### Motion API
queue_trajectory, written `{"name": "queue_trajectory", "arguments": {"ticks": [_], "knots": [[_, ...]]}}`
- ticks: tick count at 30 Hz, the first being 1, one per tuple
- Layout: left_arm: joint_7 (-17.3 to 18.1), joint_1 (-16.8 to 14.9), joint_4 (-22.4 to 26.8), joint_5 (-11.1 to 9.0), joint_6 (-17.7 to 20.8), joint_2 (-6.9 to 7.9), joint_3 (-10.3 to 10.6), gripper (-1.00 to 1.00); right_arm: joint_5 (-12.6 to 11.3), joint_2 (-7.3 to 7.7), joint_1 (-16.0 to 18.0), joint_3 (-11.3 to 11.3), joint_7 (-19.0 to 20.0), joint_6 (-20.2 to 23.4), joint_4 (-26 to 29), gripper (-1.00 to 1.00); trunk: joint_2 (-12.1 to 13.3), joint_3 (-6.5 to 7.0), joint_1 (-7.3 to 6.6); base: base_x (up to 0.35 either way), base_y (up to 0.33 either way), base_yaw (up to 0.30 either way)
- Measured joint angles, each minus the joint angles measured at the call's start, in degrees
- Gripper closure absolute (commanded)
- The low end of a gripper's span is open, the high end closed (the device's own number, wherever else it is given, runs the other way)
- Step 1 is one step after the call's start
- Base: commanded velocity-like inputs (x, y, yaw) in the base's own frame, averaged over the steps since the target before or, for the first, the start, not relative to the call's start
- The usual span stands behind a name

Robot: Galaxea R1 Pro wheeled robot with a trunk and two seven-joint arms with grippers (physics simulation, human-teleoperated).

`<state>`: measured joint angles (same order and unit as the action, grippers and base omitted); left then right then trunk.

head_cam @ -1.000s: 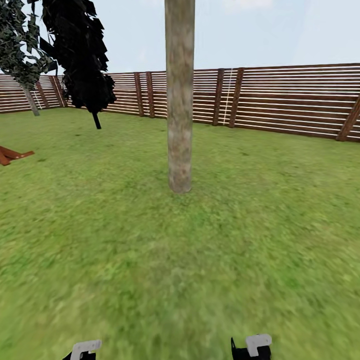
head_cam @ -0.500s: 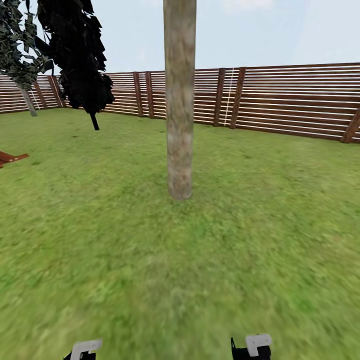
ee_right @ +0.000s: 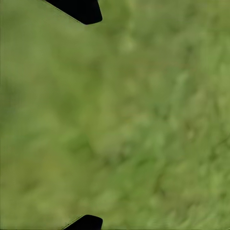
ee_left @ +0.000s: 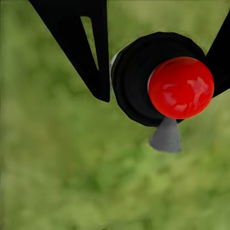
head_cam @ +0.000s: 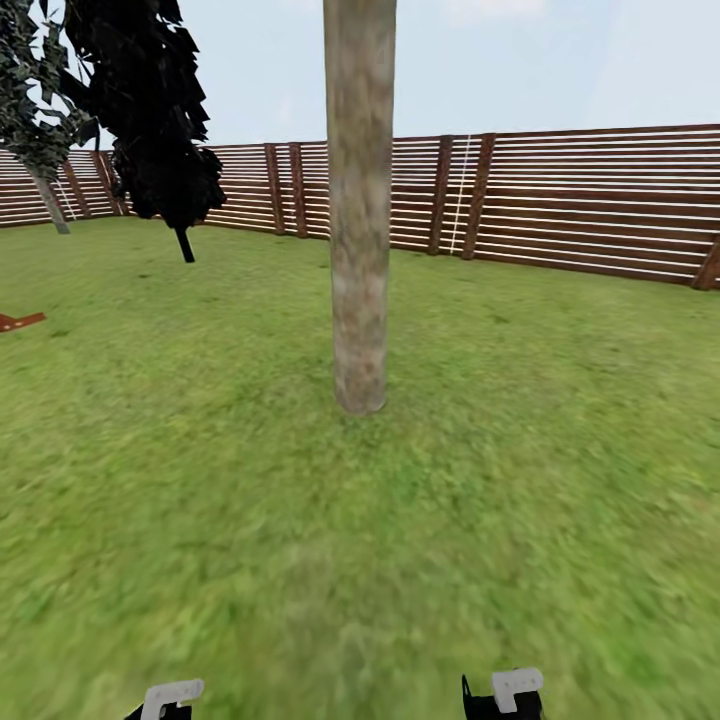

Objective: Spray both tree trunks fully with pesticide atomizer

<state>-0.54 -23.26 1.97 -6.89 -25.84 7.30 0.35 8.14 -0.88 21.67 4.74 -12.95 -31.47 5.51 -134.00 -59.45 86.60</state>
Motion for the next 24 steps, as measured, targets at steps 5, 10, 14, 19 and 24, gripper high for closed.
{"name": "queue_trajectory", "arguments": {"ticks": [5, 10, 14, 19, 24], "knots": [[0.0, 0.0, 0.0, 0.0, 0.0, 0.00, 0.0, 1.00, 0.0, -0.03, 0.0, 0.0, 0.0, 0.0, 0.0, -1.00, 0.0, 0.00, 0.00, 0.339, 0.000, 0.000], [0.0, 0.0, 0.0, 0.0, 0.0, 0.00, 0.0, 1.00, 0.0, 0.00, 0.0, 0.0, 0.0, 0.0, 0.0, -1.00, 0.0, 0.00, 0.00, 0.339, 0.000, 0.000], [0.0, 0.0, 0.0, 0.0, 0.0, 0.00, 0.0, 1.00, 0.0, -0.02, 0.0, 0.0, 0.0, 0.0, 0.0, -1.00, 0.0, 0.00, 0.00, 0.339, 0.000, 0.000], [0.0, 0.0, 0.0, 0.0, 0.0, 0.00, 0.0, 1.00, 0.0, -0.03, 0.0, 0.0, 0.0, 0.0, 0.0, -1.00, 0.0, 0.00, 0.00, 0.339, 0.000, 0.000], [0.0, 0.0, 0.0, 0.0, 0.0, 0.00, 0.0, 1.00, 0.0, -0.02, 0.0, 0.0, 0.0, 0.0, 0.0, -1.00, 0.0, 0.00, 0.00, 0.339, 0.000, 0.000]]}}
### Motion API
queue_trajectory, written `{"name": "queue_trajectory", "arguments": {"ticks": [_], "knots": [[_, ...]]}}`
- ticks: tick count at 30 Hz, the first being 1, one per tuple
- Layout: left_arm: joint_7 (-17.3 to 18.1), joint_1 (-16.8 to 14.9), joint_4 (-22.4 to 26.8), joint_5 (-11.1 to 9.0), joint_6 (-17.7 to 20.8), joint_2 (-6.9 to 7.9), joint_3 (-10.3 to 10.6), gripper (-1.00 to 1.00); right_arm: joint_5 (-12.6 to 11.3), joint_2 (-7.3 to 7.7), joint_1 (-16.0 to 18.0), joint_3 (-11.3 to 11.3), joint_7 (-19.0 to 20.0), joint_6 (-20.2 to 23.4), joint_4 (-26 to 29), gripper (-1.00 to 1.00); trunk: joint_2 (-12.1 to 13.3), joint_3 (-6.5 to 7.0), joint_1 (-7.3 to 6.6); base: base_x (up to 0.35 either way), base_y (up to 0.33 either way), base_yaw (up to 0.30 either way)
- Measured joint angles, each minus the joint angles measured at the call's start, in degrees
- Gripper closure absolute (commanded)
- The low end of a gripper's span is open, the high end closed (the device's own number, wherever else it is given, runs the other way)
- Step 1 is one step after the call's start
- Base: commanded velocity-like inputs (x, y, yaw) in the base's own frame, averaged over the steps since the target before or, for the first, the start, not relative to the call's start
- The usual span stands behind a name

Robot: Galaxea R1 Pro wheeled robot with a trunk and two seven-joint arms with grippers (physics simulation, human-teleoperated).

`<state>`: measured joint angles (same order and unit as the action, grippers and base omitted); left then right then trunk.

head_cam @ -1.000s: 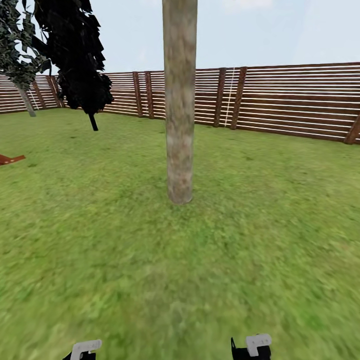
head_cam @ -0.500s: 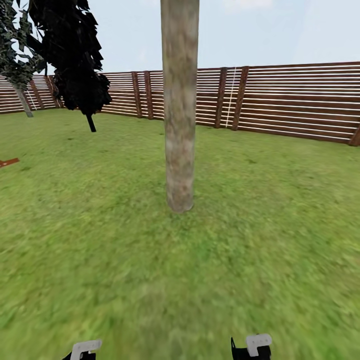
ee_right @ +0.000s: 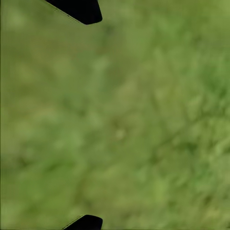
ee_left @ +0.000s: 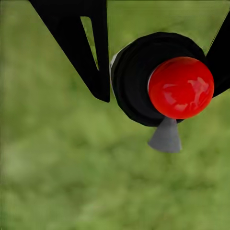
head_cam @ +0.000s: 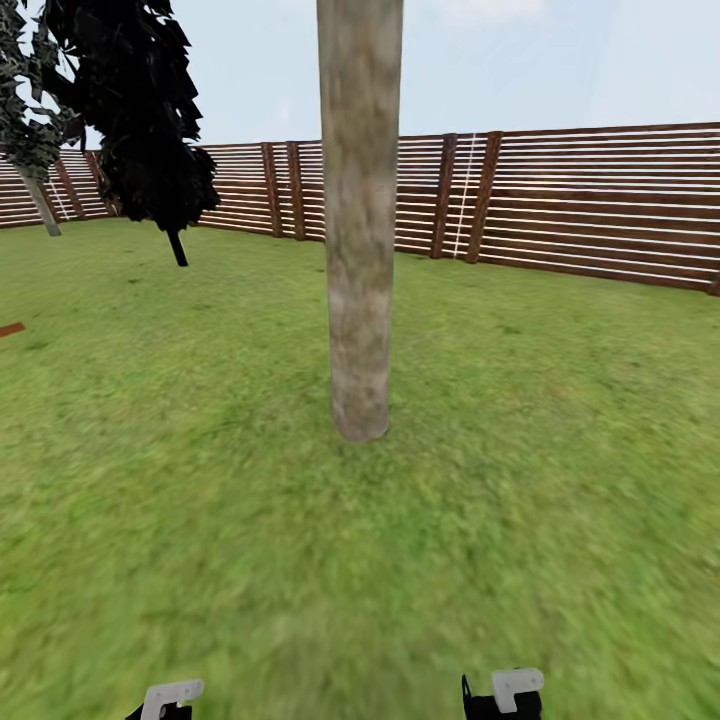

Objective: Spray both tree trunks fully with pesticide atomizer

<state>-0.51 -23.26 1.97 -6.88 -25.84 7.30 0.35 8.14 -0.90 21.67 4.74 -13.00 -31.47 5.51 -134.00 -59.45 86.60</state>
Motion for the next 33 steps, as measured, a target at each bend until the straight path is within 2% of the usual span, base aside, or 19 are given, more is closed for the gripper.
{"name": "queue_trajectory", "arguments": {"ticks": [33], "knots": [[0.0, 0.0, 0.0, 0.0, 0.0, 0.07, 0.0, 1.00, -0.2, -0.04, 0.0, -0.1, -0.1, 0.1, -0.3, -1.00, 0.0, 0.00, 0.00, 0.337, 0.000, 0.000]]}}
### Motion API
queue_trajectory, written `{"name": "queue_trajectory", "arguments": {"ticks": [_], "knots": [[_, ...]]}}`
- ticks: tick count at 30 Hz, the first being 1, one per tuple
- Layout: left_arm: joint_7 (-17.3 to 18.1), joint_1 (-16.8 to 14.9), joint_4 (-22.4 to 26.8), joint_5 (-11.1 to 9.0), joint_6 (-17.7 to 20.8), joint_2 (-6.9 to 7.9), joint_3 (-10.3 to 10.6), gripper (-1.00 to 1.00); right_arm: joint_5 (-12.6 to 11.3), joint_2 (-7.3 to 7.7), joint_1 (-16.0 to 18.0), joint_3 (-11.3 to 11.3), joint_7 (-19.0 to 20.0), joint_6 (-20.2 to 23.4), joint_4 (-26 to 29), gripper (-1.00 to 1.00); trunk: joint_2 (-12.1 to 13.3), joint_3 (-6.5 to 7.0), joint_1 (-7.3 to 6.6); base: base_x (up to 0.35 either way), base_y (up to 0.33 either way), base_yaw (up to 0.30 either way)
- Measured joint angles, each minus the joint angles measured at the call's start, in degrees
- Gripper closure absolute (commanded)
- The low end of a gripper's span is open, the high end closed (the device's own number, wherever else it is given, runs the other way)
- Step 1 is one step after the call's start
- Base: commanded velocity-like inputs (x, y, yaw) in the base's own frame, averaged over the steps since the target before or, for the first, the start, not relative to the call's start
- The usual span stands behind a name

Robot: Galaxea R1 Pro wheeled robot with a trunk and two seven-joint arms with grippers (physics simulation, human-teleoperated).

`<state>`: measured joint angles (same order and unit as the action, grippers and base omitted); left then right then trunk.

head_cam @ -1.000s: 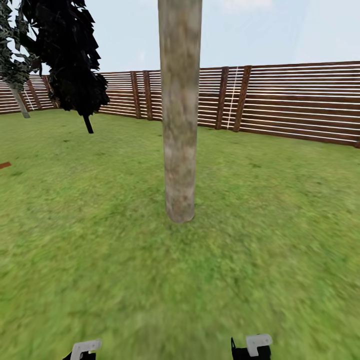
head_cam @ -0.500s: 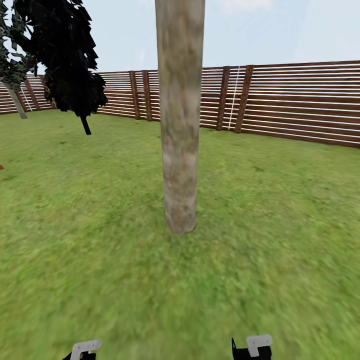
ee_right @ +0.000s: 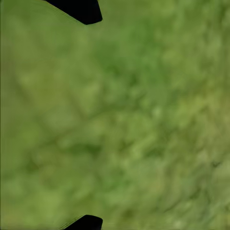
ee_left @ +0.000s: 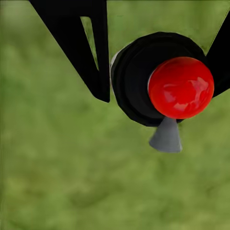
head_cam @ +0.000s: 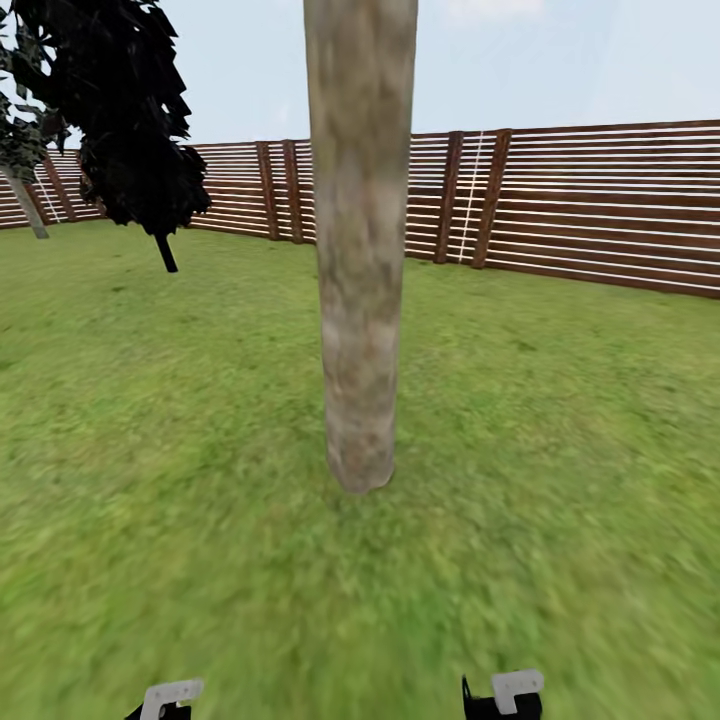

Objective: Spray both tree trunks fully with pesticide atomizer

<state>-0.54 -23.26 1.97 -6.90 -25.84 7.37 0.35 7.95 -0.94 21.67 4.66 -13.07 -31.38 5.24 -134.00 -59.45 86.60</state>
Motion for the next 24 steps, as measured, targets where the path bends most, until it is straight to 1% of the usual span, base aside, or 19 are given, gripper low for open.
{"name": "queue_trajectory", "arguments": {"ticks": [4, 11, 15, 19, 21, 22, 23, 24], "knots": [[0.0, 0.0, 0.0, 0.0, 0.0, 0.01, 0.0, 1.00, 0.1, -0.03, 0.0, 0.0, 0.0, -0.1, 0.0, -1.00, 0.0, 0.00, 0.00, 0.330, 0.000, -0.026], [0.0, 0.0, 0.0, 0.0, 0.0, 0.01, 0.0, 1.00, 0.1, -0.02, 0.0, 0.0, 0.1, -0.1, 0.0, -1.00, 0.0, 0.19, 0.00, 0.321, 0.000, -0.180], [0.0, 0.0, 0.1, 0.0, 0.0, 0.33, -0.1, 1.00, 0.0, 0.00, 0.0, 0.0, 0.0, 0.0, 0.2, -1.00, 0.0, 0.22, 0.03, 0.073, 0.000, -0.019], [0.1, 0.0, 0.9, 0.6, -0.1, 0.84, 0.3, 1.00, 0.2, 0.13, 0.0, 0.0, 0.2, 0.0, 1.4, -1.00, 0.0, 0.23, 0.04, 0.005, 0.000, -0.001], [0.2, -0.4, 1.9, 0.9, 0.0, 1.54, 0.4, 1.00, 1.8, 0.18, 0.0, 0.0, 0.3, 0.1, 5.0, -1.00, 0.0, 0.23, 0.03, 0.001, 0.000, 0.000], [0.3, -0.6, 2.9, 1.2, 0.0, 2.17, 0.4, 1.00, 3.9, 0.19, 0.0, 0.1, 0.3, 0.2, 7.2, -1.00, 0.0, 0.24, 0.03, 0.000, 0.000, 0.000], [0.7, -0.8, 4.9, 1.7, 0.1, 3.28, 0.3, 1.00, 8.4, 0.20, 0.0, 0.2, 0.4, 0.3, 10.5, -1.00, 0.0, 0.24, 0.03, 0.000, 0.000, 0.000], [1.4, -0.8, 6.1, 2.5, 0.1, 4.04, 0.6, 1.00, 11.5, 0.21, 0.0, 0.3, 0.6, 0.3, 12.4, -1.00, 0.0, 0.23, 0.03, 0.000, 0.000, 0.000]]}}
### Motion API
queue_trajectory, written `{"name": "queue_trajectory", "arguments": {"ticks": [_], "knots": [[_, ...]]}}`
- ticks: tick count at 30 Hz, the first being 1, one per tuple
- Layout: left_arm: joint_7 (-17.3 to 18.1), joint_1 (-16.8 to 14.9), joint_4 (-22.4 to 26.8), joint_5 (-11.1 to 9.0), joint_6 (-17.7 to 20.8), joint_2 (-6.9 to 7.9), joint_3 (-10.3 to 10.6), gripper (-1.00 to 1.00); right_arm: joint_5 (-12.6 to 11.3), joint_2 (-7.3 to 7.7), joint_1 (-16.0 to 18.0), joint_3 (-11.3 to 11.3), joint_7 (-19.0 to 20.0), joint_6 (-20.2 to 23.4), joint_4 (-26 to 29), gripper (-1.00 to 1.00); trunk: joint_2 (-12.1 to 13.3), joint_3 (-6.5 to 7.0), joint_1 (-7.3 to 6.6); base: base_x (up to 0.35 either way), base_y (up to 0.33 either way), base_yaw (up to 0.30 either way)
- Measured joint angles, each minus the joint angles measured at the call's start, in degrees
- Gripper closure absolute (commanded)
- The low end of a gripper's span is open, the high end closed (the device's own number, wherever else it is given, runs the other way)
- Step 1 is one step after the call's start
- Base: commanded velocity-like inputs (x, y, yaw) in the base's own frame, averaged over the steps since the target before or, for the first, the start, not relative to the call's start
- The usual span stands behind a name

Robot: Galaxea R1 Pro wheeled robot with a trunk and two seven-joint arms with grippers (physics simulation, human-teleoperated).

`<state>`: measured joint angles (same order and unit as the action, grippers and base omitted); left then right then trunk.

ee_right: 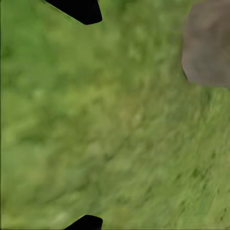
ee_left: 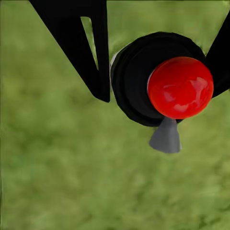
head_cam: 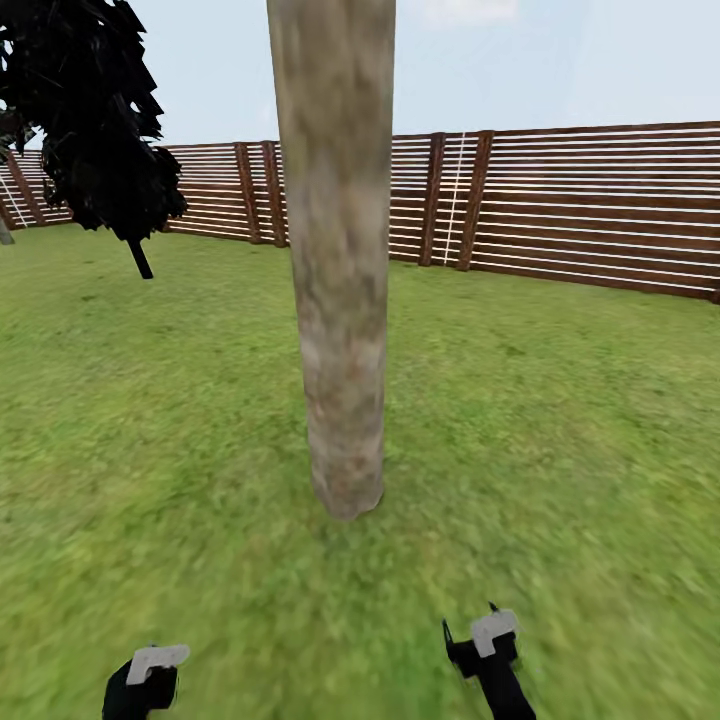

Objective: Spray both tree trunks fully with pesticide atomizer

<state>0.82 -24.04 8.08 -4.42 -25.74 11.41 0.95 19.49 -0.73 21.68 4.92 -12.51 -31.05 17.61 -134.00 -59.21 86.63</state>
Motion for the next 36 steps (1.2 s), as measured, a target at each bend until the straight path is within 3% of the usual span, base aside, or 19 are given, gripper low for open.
{"name": "queue_trajectory", "arguments": {"ticks": [1, 2, 3, 4, 5, 6, 7, 9, 10, 11, 13, 17, 18, 19, 24, 25, 26, 27, 36], "knots": [[1.9, 0.0, 1.4, 2.0, 0.1, 0.86, 0.8, 1.00, 4.7, 0.01, 0.0, 0.1, 1.1, 0.3, 1.8, -1.00, 0.0, 0.00, 0.00, 0.000, 0.000, 0.000], [4.2, 0.0, 2.1, 4.1, 0.3, 1.27, 1.7, 1.00, 7.5, -0.02, 0.1, 0.1, 2.9, 0.7, 2.5, -1.00, 0.0, 0.00, 0.00, 0.000, 0.000, 0.000], [8.6, -0.4, 3.0, 8.3, 0.6, 1.58, 3.0, 1.00, 10.6, -0.04, 0.6, 0.1, 7.5, 2.4, 3.2, -1.00, 0.0, 0.00, 0.00, 0.000, 0.000, 0.000], [11.2, -1.0, 3.6, 11.2, 0.9, 1.68, 3.2, 1.00, 12.1, -0.04, 1.4, 0.2, 11.0, 3.9, 3.5, -1.00, 0.0, 0.00, 0.00, 0.000, 0.000, 0.000], [14.5, -2.2, 4.2, 15.7, 1.1, 1.75, 3.6, 1.00, 13.2, -0.05, 3.1, 0.2, 16.7, 6.2, 3.7, -1.00, 0.0, 0.01, 0.00, 0.000, 0.000, 0.000], [16.6, -3.1, 4.4, 18.9, 1.5, 1.77, 3.7, 1.00, 13.5, -0.05, 4.6, 0.2, 21.0, 7.6, 3.8, -1.00, 0.0, 0.00, 0.00, 0.000, 0.000, 0.000], [20.0, -4.3, 4.7, 23.8, 2.6, 1.71, 3.9, 1.00, 13.8, -0.09, 6.7, 0.2, 26.9, 8.9, 3.9, -1.00, 0.0, 0.01, 0.00, 0.000, 0.000, 0.000], [25.6, -6.5, 4.9, 30.3, 5.1, 1.53, 3.8, 1.00, 14.0, -0.15, 8.7, 0.2, 33.9, 9.8, 3.9, -1.00, 0.0, 0.00, 0.00, 0.000, 0.000, 0.000], [30.4, -8.2, 5.0, 34.2, 6.8, 1.31, 3.8, 1.00, 14.0, -0.23, 9.9, 0.2, 38.3, 10.1, 3.9, -1.00, 0.0, 0.01, 0.00, 0.000, 0.000, 0.000], [35.1, -9.5, 5.0, 37.1, 7.8, 1.16, 3.8, 1.00, 14.0, -0.36, 10.8, 0.2, 41.8, 10.3, 4.0, -1.00, 0.0, 0.00, 0.00, 0.000, 0.000, 0.000], [43.0, -11.2, 5.3, 40.2, 8.5, 1.06, 3.8, 1.00, 14.0, -0.62, 11.7, 0.2, 46.3, 10.4, 4.2, -1.00, 0.0, 0.00, 0.00, 0.000, 0.000, 0.000], [56.2, -12.9, 10.1, 42.2, 10.0, 0.99, 3.8, 1.00, 13.9, -0.90, 12.2, 0.3, 50.2, 10.5, 5.3, -1.00, 0.0, 0.00, 0.00, 0.000, 0.000, 0.000], [58.0, -13.1, 11.8, 42.4, 11.8, 0.97, 3.9, 1.00, 13.9, -1.04, 12.2, 0.3, 50.5, 10.5, 5.4, -1.00, 0.0, 0.00, 0.00, 0.000, 0.000, 0.000], [59.7, -13.3, 14.5, 42.3, 17.6, 0.91, 4.0, 1.00, 13.9, -1.17, 12.2, 0.3, 51.4, 10.5, 5.6, -1.00, 0.0, 0.00, 0.00, 0.000, 0.000, 0.000], [61.2, -13.3, 16.5, 44.6, 19.8, -0.19, 4.8, 1.00, 14.0, -1.26, 12.2, 0.3, 59.2, 10.4, 7.4, -1.00, 0.0, 0.00, 0.00, 0.000, 0.000, 0.000], [61.3, -13.3, 16.6, 45.6, 19.9, -0.99, 4.9, 1.00, 13.9, -1.37, 12.2, 0.3, 61.1, 10.4, 8.7, 1.00, 0.0, 0.00, 0.00, 0.000, 0.000, 0.000], [61.4, -13.3, 16.6, 47.8, 20.1, -2.84, 5.0, 1.00, 13.9, -2.59, 12.2, 0.3, 63.3, 10.4, 10.3, 1.00, 0.0, 0.00, 0.00, 0.000, 0.000, 0.000], [61.4, -13.3, 16.7, 48.7, 20.3, -4.26, 4.9, 1.00, 14.0, -3.75, 12.2, 0.4, 63.8, 10.4, 10.8, 1.00, 0.0, 0.00, 0.00, 0.000, 0.000, 0.000], [61.4, -13.7, 17.5, 49.8, 20.7, -7.61, 5.0, 1.00, 14.3, -7.04, 12.2, 0.5, 64.5, 10.4, 11.3, 1.00, 0.0, 0.00, 0.00, 0.000, 0.000, 0.000]]}}
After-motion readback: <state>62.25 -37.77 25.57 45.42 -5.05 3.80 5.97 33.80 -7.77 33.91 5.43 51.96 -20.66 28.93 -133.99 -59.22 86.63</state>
